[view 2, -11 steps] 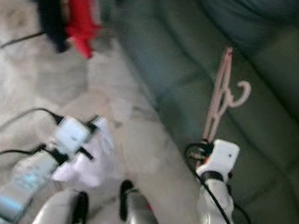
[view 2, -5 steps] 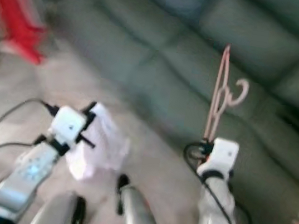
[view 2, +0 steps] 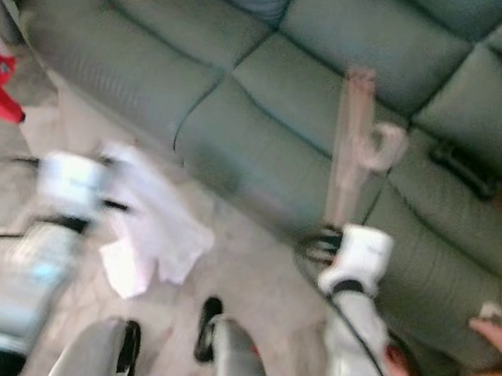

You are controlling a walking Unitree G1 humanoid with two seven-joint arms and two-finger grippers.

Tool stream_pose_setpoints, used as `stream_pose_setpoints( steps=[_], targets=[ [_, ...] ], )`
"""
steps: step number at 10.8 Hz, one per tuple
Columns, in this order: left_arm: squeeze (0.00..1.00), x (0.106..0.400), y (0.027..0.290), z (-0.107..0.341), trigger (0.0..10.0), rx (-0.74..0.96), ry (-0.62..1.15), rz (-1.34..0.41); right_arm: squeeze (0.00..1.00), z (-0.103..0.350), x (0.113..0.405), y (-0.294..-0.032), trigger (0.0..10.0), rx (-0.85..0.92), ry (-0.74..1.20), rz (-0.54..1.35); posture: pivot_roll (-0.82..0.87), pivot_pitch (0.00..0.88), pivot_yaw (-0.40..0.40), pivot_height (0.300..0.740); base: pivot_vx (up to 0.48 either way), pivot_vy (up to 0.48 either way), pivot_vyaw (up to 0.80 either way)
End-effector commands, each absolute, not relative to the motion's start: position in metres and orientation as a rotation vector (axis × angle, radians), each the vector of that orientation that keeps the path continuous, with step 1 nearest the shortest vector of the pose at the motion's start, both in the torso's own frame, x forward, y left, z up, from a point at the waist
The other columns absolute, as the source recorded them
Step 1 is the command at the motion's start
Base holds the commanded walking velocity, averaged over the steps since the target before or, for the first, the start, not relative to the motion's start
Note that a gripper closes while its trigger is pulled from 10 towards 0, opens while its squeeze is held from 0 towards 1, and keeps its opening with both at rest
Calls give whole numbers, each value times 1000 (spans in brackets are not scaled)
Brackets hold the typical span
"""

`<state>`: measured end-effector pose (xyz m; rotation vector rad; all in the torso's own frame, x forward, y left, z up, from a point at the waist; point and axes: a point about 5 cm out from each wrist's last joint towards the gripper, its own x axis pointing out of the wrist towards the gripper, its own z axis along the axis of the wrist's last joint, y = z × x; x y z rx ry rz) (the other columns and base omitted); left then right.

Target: Hang hanger

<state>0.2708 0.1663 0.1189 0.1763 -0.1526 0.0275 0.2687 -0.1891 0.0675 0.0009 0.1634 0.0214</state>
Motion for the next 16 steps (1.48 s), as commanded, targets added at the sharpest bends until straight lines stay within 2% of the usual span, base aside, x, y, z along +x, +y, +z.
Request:
stream_pose_setpoints(
  steps=[1,2,3,4,5,6,7,8,9,12,16],
  targets=[
    [0,274,165,122,10000,164,-169,73,0,69,270,-194,10000,-44,171,32,28,277,-138,740,0,0,0],
    [0,283,172,130,10000,174,-176,184,0,72,278,-186,10000,-97,168,109,31,280,-136,740,0,0,0],
    [0,295,175,133,10000,100,-116,208,0,73,278,-173,10000,-66,174,225,32,282,-123,740,0,0,0],
    [0,302,176,138,10000,104,-114,211,0,74,278,-169,10000,-70,183,266,31,282,-114,740,0,0,0],
    [0,309,168,151,10000,108,-157,114,0,74,274,-164,10000,-139,189,416,27,286,-105,740,0,0,0],
    [0,317,169,162,10000,136,-178,123,0,67,265,-175,10000,-216,286,580,25,290,-96,740,0,0,0],
    [0,320,172,163,10000,163,-188,173,0,63,258,-185,10000,-255,361,660,18,290,-93,740,0,0,0],
    [0,320,172,163,10000,149,-178,176,0,67,244,-185,10000,-251,381,807,15,290,-91,740,0,0,0],
    [0,320,171,164,10000,146,-186,162,0,67,237,-185,10000,-257,415,870,15,290,-91,740,0,0,0],
    [0,320,160,169,10000,143,-207,84,0,63,233,-189,10000,-303,462,921,17,289,-82,740,0,0,0],
    [0,305,132,180,10000,105,-281,-223,0,59,233,-189,10000,-337,474,930,22,293,-84,740,0,0,0]
  ],
)
